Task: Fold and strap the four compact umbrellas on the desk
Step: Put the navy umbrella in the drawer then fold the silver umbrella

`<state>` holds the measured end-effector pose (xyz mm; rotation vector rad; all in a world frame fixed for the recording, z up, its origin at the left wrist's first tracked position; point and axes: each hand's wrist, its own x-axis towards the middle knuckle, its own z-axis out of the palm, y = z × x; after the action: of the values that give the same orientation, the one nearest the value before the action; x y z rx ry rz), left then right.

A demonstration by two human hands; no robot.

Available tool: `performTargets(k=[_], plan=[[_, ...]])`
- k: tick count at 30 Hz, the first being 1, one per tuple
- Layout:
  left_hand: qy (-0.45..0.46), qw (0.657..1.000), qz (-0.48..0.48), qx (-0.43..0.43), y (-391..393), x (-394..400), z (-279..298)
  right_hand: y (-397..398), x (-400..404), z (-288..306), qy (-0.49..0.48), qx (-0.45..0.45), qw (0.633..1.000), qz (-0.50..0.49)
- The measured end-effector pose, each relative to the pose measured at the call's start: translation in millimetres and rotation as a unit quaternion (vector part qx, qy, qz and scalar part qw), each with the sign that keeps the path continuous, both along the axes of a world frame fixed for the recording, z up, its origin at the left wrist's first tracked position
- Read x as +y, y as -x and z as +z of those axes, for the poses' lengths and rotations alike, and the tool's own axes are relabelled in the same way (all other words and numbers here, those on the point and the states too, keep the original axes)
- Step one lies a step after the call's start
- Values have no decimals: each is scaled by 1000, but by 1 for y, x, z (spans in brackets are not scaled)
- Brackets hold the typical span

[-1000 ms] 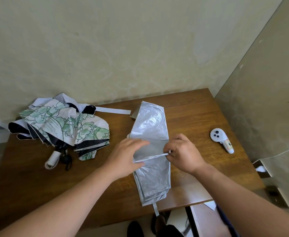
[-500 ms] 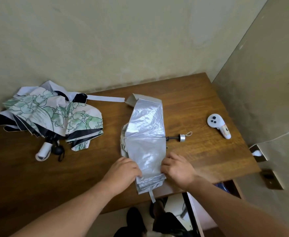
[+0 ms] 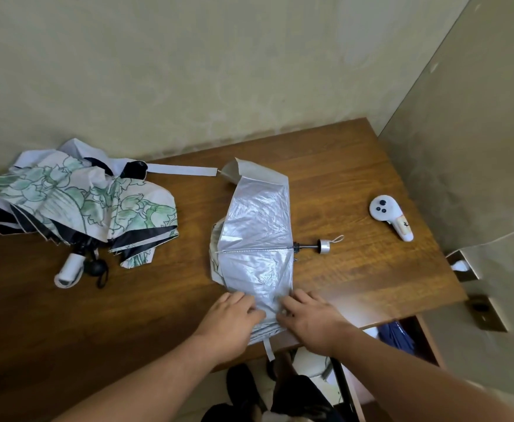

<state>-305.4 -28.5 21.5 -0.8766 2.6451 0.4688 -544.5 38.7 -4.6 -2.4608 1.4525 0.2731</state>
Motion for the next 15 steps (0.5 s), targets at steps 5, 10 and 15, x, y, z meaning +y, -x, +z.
performTargets(k=[5,10,15], plan=[[-32,998,-51,-8,5,17,-12,2,8,-6,35,-3,999,41],[-42,998,-35,-28,5,12,-6,5,13,-4,-10,-9,999,32],[17,999,30,21,22,-16,-4,0,13,-3,-21,-25,999,17]])
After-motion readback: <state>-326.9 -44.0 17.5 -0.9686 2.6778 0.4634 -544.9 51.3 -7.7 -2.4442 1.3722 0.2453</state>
